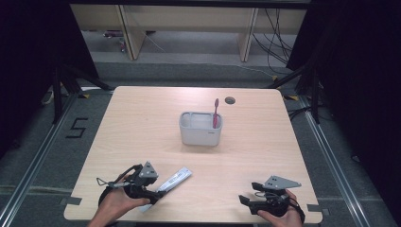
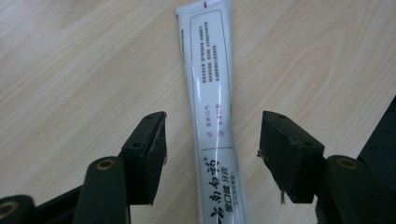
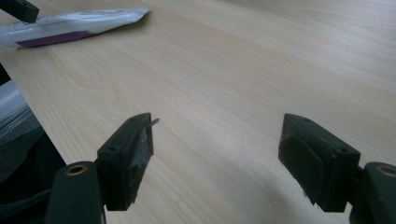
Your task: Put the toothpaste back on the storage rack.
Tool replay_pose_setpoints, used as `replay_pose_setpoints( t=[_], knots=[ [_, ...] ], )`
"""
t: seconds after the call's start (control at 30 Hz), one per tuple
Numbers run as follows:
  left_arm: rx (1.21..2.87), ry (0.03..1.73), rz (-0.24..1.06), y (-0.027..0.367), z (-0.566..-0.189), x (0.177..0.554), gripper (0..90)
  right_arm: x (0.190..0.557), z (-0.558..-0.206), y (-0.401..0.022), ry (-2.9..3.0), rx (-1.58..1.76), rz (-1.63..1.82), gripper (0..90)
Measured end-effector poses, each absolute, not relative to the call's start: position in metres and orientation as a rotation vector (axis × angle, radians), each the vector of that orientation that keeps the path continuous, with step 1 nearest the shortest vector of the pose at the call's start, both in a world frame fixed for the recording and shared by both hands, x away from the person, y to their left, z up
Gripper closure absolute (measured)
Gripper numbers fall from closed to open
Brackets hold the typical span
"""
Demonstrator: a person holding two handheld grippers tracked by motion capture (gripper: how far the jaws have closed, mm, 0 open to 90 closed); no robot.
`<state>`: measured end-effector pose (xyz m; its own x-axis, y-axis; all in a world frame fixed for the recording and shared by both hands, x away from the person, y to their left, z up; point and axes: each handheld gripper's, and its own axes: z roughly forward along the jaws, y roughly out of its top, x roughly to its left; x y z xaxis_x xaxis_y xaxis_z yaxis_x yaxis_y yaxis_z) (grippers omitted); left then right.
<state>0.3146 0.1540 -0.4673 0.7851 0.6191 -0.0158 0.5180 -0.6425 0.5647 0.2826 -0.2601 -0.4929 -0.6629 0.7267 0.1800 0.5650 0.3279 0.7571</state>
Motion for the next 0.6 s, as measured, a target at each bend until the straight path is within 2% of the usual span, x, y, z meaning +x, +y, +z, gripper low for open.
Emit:
replay_pose_setpoints(
  t=[0.37, 0.6],
  knots=[
    [2.491, 0.84, 0.219, 0.144, -0.479, 0.317, 44.2, 0.282, -0.493, -0.259, 2.403, 1.185, 1.258, 27.1],
    [2.515, 0.835, 0.206, 0.14, -0.482, 0.32, 49.7, 0.283, -0.494, -0.258, 2.418, 1.194, 1.243, 27.1]
  ],
)
